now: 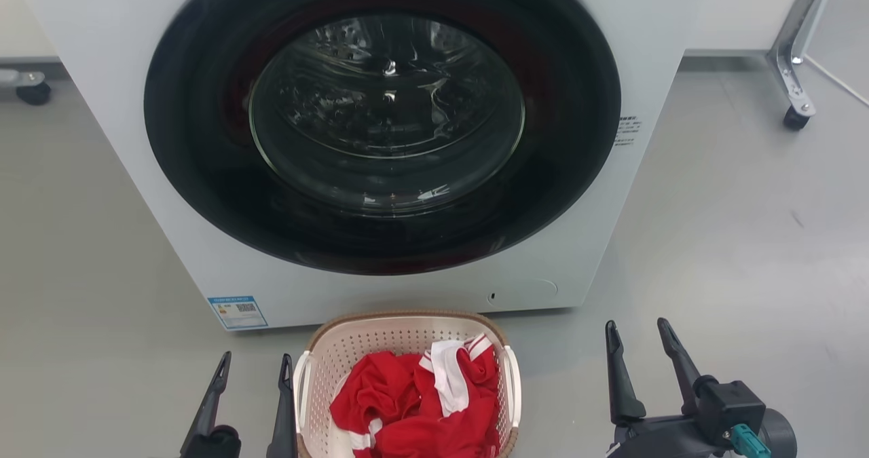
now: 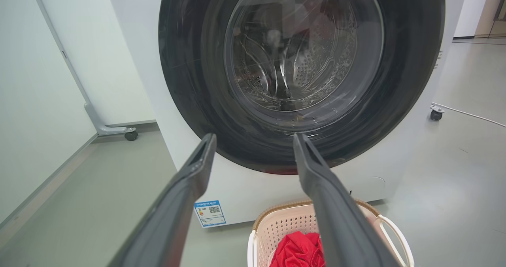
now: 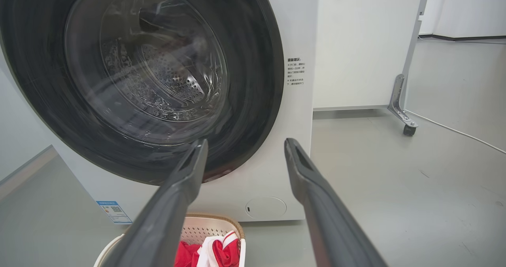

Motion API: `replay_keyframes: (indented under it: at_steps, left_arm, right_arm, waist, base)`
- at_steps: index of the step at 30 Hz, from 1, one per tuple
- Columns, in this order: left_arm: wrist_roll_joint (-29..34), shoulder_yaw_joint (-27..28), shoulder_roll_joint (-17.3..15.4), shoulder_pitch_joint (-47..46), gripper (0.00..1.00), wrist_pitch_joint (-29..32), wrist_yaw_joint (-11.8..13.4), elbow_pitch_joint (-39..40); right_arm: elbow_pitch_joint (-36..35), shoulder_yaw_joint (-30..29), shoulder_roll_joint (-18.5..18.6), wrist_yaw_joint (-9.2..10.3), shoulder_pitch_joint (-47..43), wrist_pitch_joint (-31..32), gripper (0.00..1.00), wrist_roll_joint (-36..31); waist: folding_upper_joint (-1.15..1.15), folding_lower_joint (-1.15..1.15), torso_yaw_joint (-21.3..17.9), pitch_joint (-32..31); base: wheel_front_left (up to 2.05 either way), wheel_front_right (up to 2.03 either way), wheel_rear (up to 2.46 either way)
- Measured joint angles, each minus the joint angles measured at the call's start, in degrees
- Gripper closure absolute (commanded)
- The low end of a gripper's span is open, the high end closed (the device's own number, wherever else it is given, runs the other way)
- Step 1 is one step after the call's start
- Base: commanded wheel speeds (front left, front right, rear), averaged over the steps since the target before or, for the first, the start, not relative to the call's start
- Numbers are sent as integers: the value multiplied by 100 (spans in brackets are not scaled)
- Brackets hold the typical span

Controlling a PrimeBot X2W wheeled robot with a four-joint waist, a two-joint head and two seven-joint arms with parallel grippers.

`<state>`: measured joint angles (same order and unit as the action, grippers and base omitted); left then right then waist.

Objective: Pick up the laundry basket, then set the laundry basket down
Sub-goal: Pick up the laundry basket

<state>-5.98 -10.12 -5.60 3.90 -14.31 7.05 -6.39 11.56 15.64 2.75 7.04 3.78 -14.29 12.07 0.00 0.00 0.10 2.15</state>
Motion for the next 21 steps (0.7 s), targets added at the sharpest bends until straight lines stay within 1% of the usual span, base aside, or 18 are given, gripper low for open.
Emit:
replay_keyframes:
  at_steps: [6,10,14,17,21]
  left_arm:
    - [-1,20,-26,-184,0,0,-53,-3]
    - [-30,45,-22,-438,0,-1,-58,-51]
    - [-120,75,-3,-737,0,-1,-153,-216]
    - [-162,103,29,-891,0,-1,-152,-307]
    - [-205,127,47,-1210,0,0,-157,-592]
  right_arm:
    - [-27,-107,0,-49,121,0,0,-2]
    - [-15,-214,9,-71,378,0,0,-8]
    - [69,-281,21,-109,672,-1,0,-8]
    - [154,-328,21,-153,816,-1,0,0]
    - [339,-382,30,-162,1093,-2,0,1]
  waist:
    - [0,0,5,274]
    - [0,0,9,530]
    - [0,0,12,825]
    - [0,1,15,982]
    - [0,1,20,1304]
  base:
    - [0,0,0]
    - [0,0,0]
    - [0,0,0]
    - [0,0,0]
    - [0,0,0]
